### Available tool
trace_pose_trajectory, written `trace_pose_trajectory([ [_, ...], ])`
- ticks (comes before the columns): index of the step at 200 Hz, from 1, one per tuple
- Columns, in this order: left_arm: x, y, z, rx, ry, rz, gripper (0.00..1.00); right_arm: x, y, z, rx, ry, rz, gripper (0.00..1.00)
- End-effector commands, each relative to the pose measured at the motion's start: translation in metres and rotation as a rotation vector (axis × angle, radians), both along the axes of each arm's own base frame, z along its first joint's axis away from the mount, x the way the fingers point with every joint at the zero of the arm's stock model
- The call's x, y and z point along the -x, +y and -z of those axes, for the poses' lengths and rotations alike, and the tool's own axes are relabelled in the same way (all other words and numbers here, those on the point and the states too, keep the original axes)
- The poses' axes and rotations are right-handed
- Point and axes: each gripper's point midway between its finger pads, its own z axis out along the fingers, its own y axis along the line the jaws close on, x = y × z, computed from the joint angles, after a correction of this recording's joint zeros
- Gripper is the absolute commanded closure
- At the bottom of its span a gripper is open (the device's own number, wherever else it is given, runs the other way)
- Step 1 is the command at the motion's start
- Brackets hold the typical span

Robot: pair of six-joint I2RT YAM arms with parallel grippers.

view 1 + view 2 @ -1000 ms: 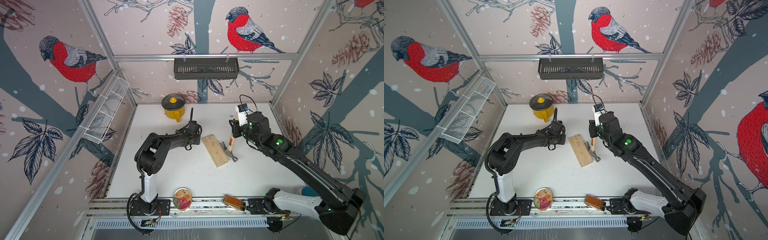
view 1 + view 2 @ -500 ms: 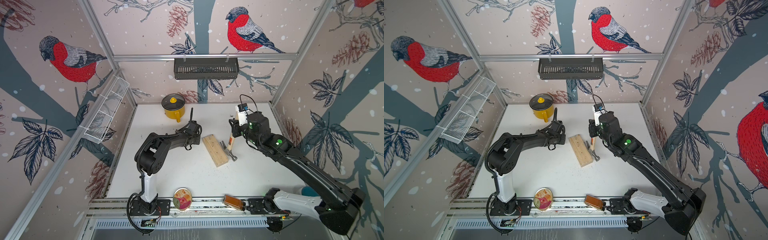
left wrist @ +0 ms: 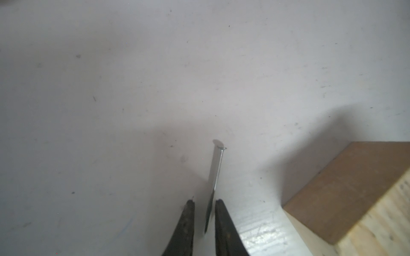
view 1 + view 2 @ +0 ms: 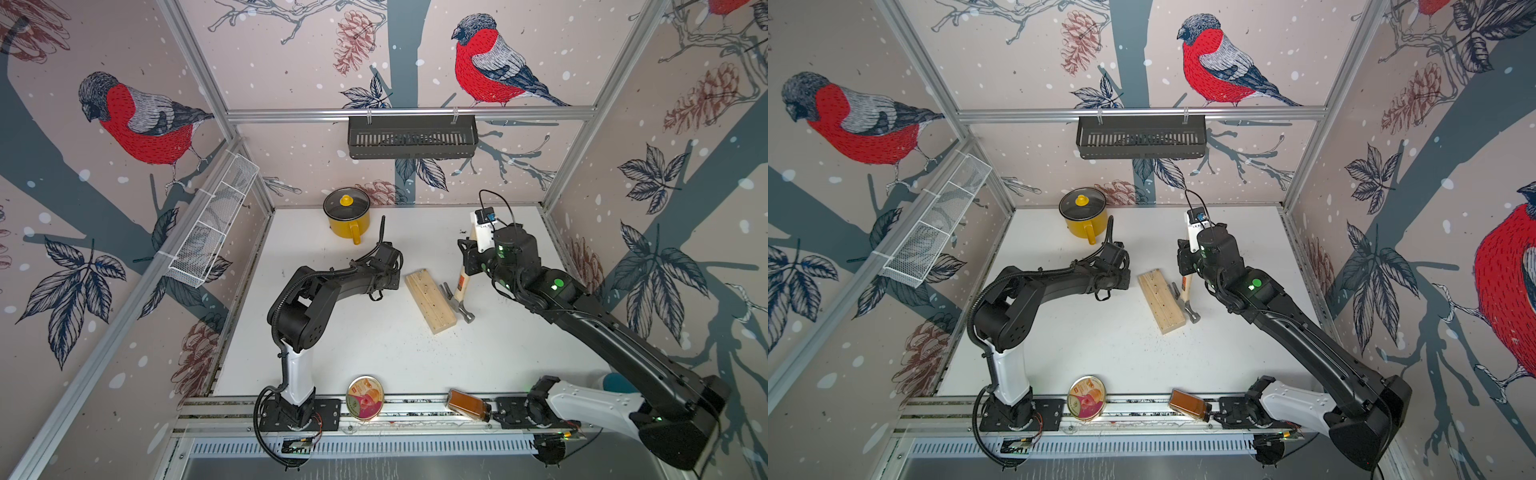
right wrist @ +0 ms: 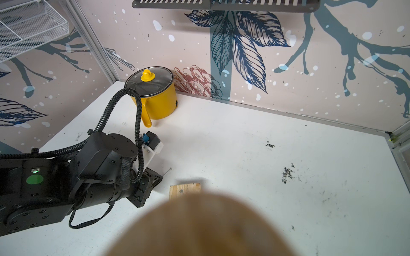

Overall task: Use a claw hammer to pull out a nail
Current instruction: Place the nail at the center of the board.

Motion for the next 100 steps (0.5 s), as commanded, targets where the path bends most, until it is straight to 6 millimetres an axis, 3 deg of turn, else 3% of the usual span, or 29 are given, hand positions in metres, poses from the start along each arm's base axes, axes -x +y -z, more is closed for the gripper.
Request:
trace_pose_trajectory([
  [1,0.0,-0.001,-0.01,0.03,-0.023,-0.005,0.8,-0.005,0.005,-0.026,-0.054,-0.085,0.0,1.0],
  [47,0.0,-0.001,-0.06,0.123,-0.181,0.003,0.79,0.007,0.024,-0.032,-0.014,-0.131,-0.054,1.0],
  [63,0.007,-0.001,-0.066,0.152,-0.208,0.024,0.77,0.01,0.033,-0.03,0.026,-0.141,-0.062,1.0],
  [100,0.014,-0.022,-0.075,0.248,-0.218,0.115,0.7,0.011,0.048,-0.019,0.113,-0.141,-0.058,1.0],
])
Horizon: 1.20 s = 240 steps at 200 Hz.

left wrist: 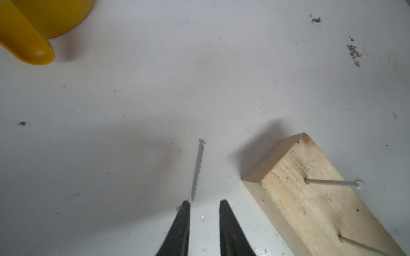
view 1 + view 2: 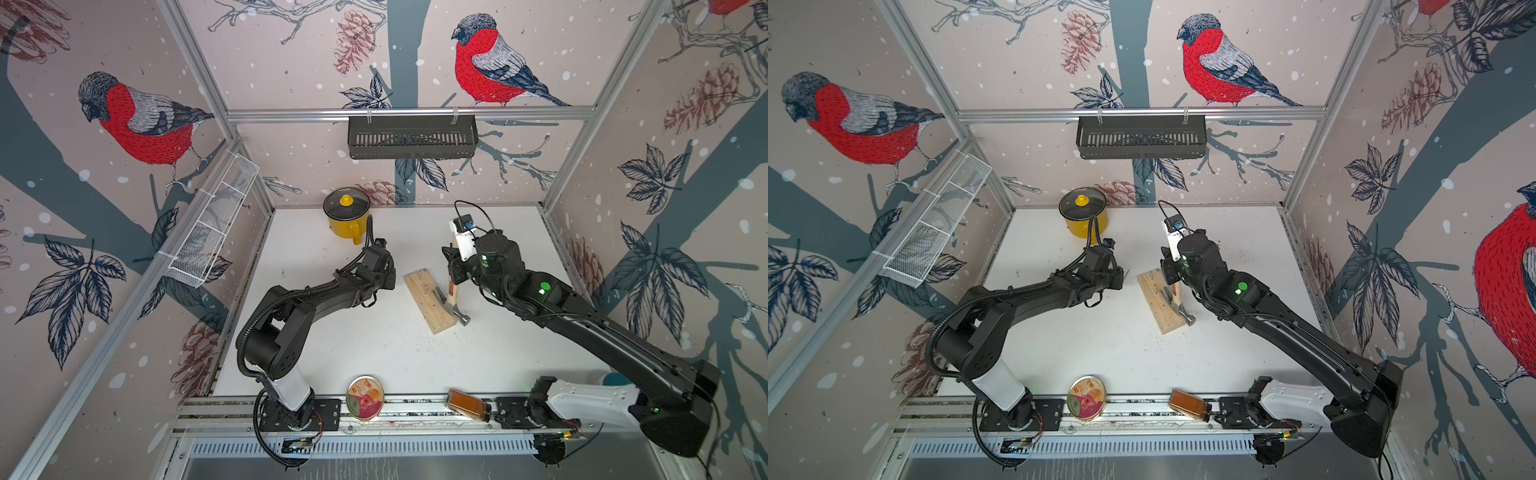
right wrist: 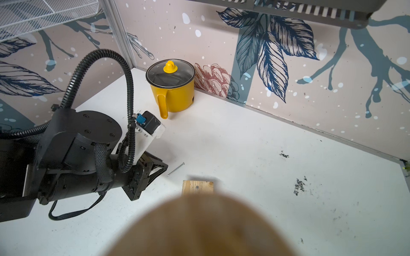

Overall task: Use a claw hammer to pull out a nail
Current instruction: Place the nail at the center of the board, then remove the nail from the mounting plate.

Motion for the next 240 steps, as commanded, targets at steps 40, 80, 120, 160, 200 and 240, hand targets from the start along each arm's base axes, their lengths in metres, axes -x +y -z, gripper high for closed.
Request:
trace_pose_trajectory([
  [40,0.008,-0.049,-0.009,0.183,0.009,0.202,0.51,-0.011,0.013,-0.012,0.046,-0.086,0.044,1.0],
  [80,0.011,-0.058,-0.003,0.214,0.043,0.237,0.5,-0.016,0.023,-0.001,0.075,-0.065,0.029,1.0],
  [120,0.009,-0.059,0.007,0.198,0.079,0.231,0.49,-0.02,0.034,0.008,0.097,-0.044,0.006,1.0],
  [160,0.013,-0.056,0.025,0.169,0.128,0.221,0.49,-0.023,0.043,0.016,0.11,-0.029,-0.011,1.0],
  [200,0.006,-0.058,0.022,0.162,0.127,0.212,0.49,-0.026,0.049,0.02,0.118,-0.021,-0.024,1.0],
  [240,0.005,-0.056,0.026,0.148,0.139,0.201,0.49,-0.03,0.054,0.022,0.126,-0.019,-0.032,1.0],
])
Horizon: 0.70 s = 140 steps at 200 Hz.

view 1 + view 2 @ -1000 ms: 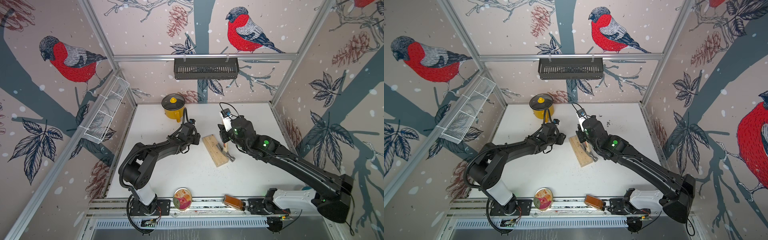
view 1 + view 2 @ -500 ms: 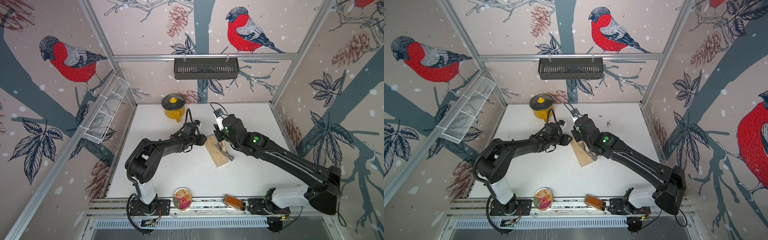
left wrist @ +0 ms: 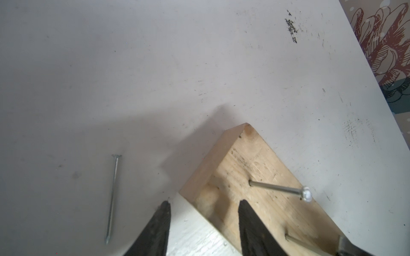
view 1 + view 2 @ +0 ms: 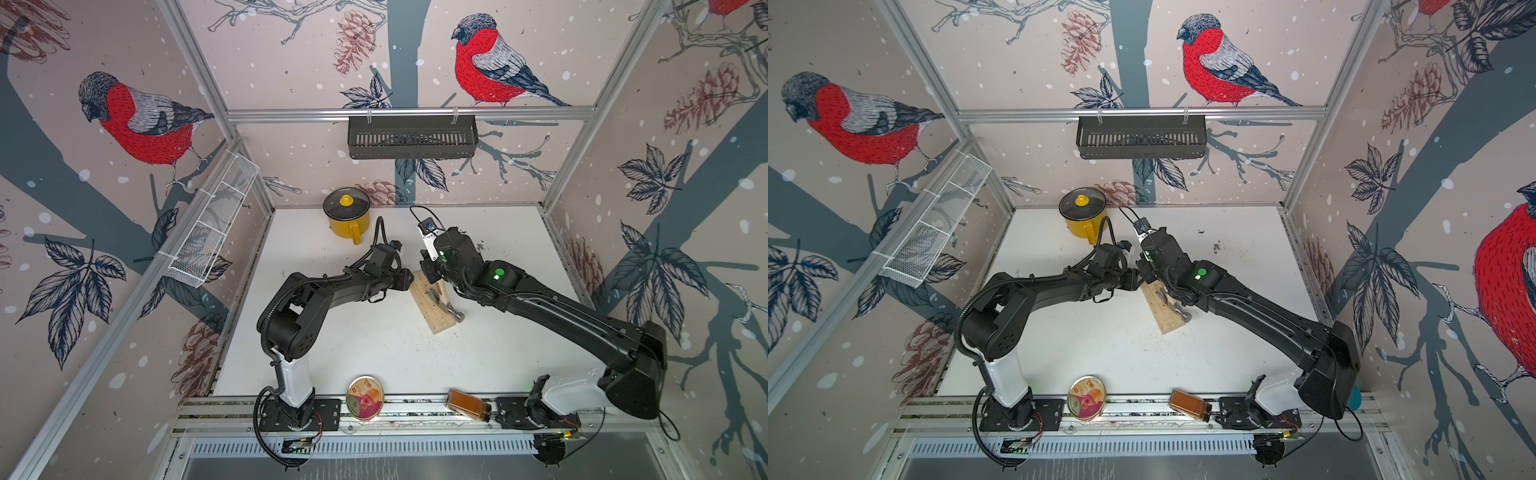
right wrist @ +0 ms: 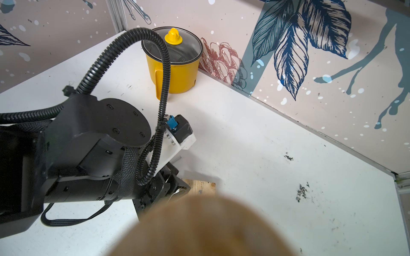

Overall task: Use a claw hammer to pull out a nail
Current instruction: Remove the nail from the mounting plate.

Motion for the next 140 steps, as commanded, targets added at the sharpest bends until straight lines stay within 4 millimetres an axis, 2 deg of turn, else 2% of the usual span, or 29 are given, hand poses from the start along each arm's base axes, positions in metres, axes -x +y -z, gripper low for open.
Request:
trace_pose_trajectory([
  [1,-0.001,0.001,0.002,-0.012,0.009,-0.006,0.5,-0.007,0.008,-0.018,-0.036,-0.057,-0.011,1.0],
  [140,-0.002,0.005,0.012,-0.052,0.044,-0.023,0.5,-0.027,0.021,-0.021,-0.042,-0.059,-0.023,1.0],
])
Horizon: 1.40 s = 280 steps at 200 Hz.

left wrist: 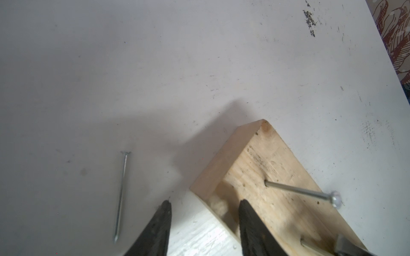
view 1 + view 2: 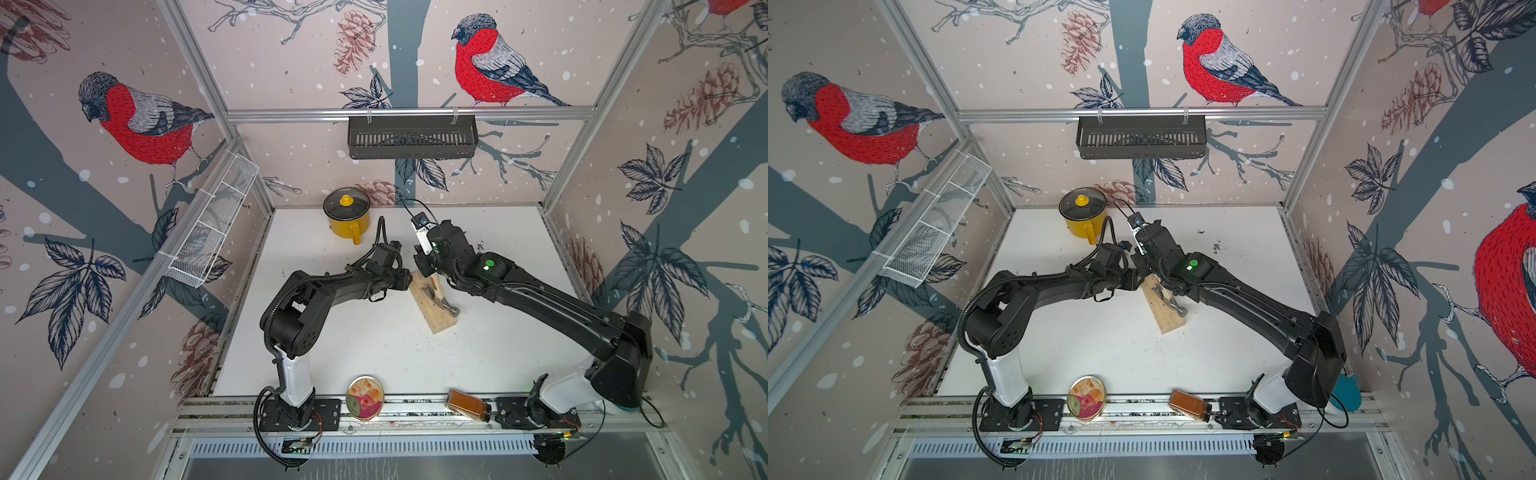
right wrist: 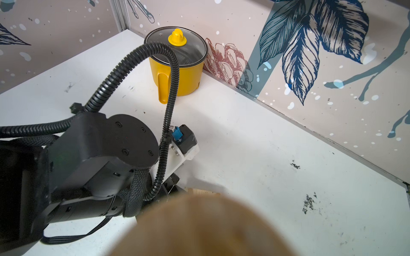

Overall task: Use a claw hammer to pull out a nail
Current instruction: Remove the nail from the mounting plate.

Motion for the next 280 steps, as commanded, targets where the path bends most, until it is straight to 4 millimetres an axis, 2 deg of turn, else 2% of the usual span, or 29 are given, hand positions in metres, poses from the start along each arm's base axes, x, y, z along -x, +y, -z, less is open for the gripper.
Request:
trace_pose_trajectory([
  [1,0.0,0.001,0.003,-0.012,0.015,-0.002,0.5,-0.008,0.007,-0.022,-0.046,-0.069,-0.003,1.0],
  [79,0.0,0.003,0.011,-0.031,0.038,-0.011,0.5,-0.014,0.003,-0.027,-0.071,-0.08,0.017,1.0],
  [194,-0.001,0.005,0.021,-0.053,0.067,-0.022,0.51,-0.014,-0.033,-0.034,-0.235,-0.105,0.061,1.0],
  [280,-0.002,0.008,0.024,-0.056,0.076,-0.035,0.51,-0.002,-0.05,-0.019,-0.29,-0.119,0.068,1.0],
])
